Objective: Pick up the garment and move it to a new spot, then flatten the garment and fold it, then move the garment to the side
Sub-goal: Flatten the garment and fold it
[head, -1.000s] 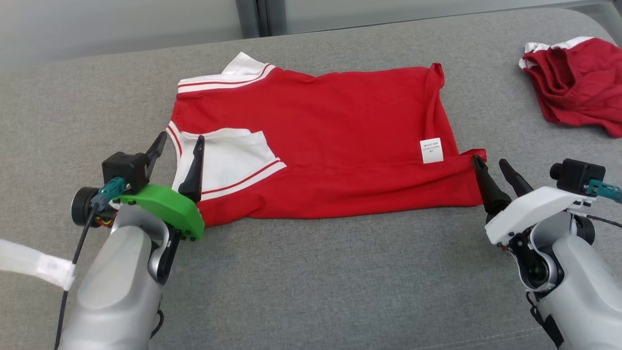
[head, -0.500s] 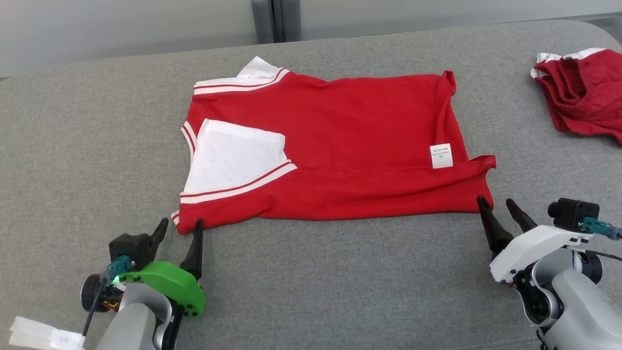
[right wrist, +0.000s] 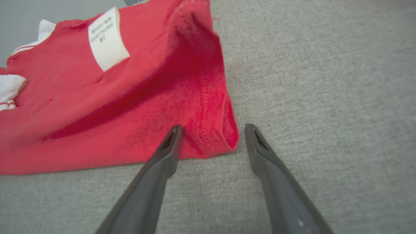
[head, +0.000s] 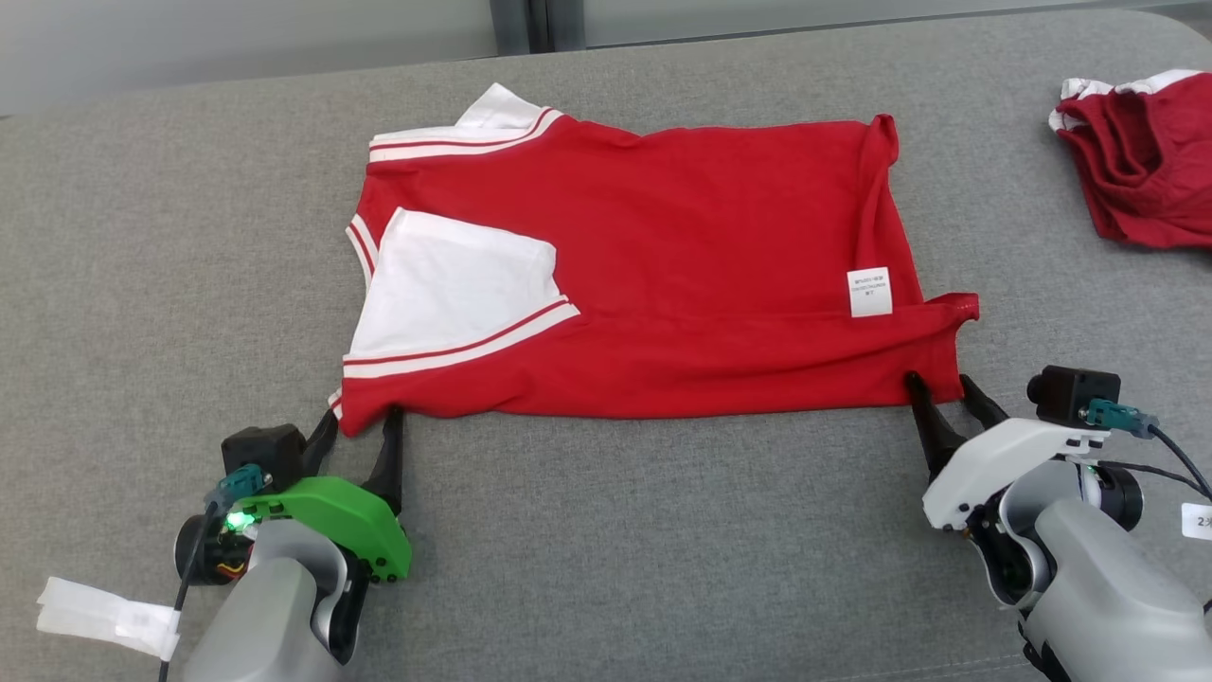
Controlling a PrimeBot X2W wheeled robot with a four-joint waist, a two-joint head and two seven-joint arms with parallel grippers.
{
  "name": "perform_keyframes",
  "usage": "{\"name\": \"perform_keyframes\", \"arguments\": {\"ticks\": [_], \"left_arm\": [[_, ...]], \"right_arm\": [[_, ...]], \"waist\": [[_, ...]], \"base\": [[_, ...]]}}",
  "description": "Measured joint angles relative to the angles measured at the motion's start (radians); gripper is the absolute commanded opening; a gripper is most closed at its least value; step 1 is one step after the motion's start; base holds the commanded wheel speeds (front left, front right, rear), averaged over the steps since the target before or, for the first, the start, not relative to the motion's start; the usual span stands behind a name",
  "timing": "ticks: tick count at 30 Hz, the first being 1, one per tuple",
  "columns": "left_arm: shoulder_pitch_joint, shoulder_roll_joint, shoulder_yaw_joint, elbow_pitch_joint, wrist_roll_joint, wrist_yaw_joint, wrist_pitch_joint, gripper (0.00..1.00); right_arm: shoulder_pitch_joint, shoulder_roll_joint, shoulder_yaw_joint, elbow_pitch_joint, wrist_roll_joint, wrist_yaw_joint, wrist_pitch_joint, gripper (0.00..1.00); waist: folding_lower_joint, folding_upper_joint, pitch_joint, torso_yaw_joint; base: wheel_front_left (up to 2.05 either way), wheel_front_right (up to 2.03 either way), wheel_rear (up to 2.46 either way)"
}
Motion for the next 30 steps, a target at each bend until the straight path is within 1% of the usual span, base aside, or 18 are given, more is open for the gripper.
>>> {"name": "perform_keyframes", "arguments": {"ticks": [5,8,11,16,19,26,30], "left_arm": [[-0.015,-0.005,-0.003,-0.02,-0.033,0.0,0.001,0.0],[-0.011,-0.001,0.004,-0.059,-0.044,-0.001,0.001,0.0],[0.028,0.01,0.026,-0.118,-0.061,-0.001,0.001,0.0],[0.141,0.016,0.07,-0.227,-0.063,-0.001,0.001,0.0],[0.22,0.013,0.084,-0.278,-0.04,-0.001,0.001,0.0],[0.421,-0.03,0.116,-0.383,-0.027,0.014,0.001,0.0],[0.496,-0.044,0.124,-0.418,-0.021,0.024,0.001,0.0]], "right_arm": [[-0.03,0.015,0.029,0.028,0.029,0.0,-0.033,0.0],[-0.029,0.007,0.042,0.032,0.043,0.0,-0.049,0.0],[-0.014,-0.009,0.049,0.013,0.053,0.0,-0.065,0.0],[0.062,-0.035,0.051,-0.06,0.082,0.0,-0.077,0.0],[0.122,-0.057,0.042,-0.108,0.084,0.0,-0.078,0.0],[0.276,-0.072,-0.006,-0.215,0.084,0.0,-0.079,0.0],[0.379,-0.067,-0.048,-0.256,0.079,0.0,-0.066,0.0]], "waist": [[0.0,0.0,0.003,0.01],[0.0,0.0,-0.01,0.014],[0.0,0.0,-0.032,0.015],[0.0,0.0,-0.072,0.019],[0.0,0.0,-0.095,0.022],[0.0,0.0,-0.134,0.027],[0.0,0.0,-0.147,0.037]], "base": [[0.0,0.0,0.0],[0.0,0.0,0.0],[0.0,0.0,0.0],[0.0,0.0,0.0],[0.0,0.0,0.0],[0.0,0.0,0.0],[0.0,0.0,0.0]]}}
